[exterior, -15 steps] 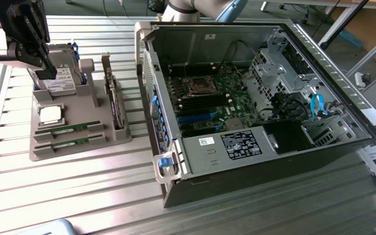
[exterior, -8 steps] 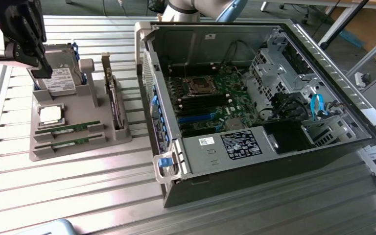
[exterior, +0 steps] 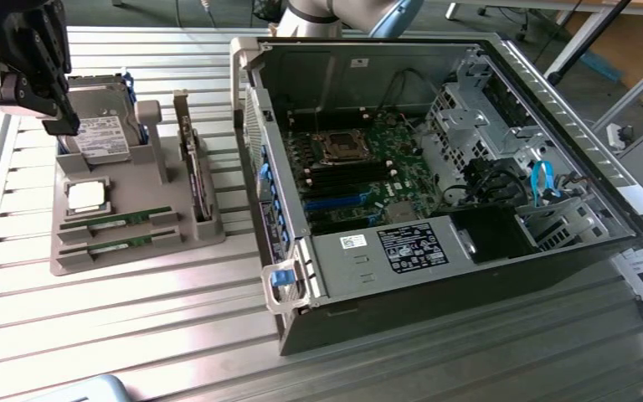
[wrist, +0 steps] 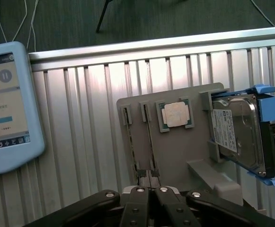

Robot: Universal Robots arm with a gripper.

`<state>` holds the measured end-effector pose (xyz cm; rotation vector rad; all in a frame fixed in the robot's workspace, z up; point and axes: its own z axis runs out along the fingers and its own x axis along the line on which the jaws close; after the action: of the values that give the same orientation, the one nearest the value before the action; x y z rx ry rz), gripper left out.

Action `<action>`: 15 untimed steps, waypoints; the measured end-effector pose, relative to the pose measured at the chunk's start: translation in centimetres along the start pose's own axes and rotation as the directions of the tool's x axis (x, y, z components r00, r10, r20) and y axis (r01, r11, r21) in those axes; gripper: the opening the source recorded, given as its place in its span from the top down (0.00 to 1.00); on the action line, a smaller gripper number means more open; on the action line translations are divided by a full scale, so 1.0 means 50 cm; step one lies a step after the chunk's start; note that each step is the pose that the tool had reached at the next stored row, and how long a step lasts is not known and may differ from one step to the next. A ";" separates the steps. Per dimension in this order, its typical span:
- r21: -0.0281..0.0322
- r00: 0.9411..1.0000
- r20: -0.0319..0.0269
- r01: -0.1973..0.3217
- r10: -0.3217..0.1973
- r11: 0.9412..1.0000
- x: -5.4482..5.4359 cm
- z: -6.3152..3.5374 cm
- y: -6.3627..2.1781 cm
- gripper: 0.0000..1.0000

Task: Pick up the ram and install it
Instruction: 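Pick up the ram and move it above insertion slot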

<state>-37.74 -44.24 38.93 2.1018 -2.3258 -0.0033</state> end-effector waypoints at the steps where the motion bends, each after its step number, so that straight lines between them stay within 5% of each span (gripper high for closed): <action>1: 0.000 1.000 0.000 0.000 0.000 1.000 0.000 0.000 0.000 0.90; 12: 0.000 1.000 0.000 0.000 0.000 1.000 0.000 0.000 0.000 0.90; 15: 0.000 1.000 0.000 0.000 0.000 1.000 0.000 0.000 0.000 0.78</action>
<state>-37.73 -44.23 38.93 2.1017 -2.3257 -0.0034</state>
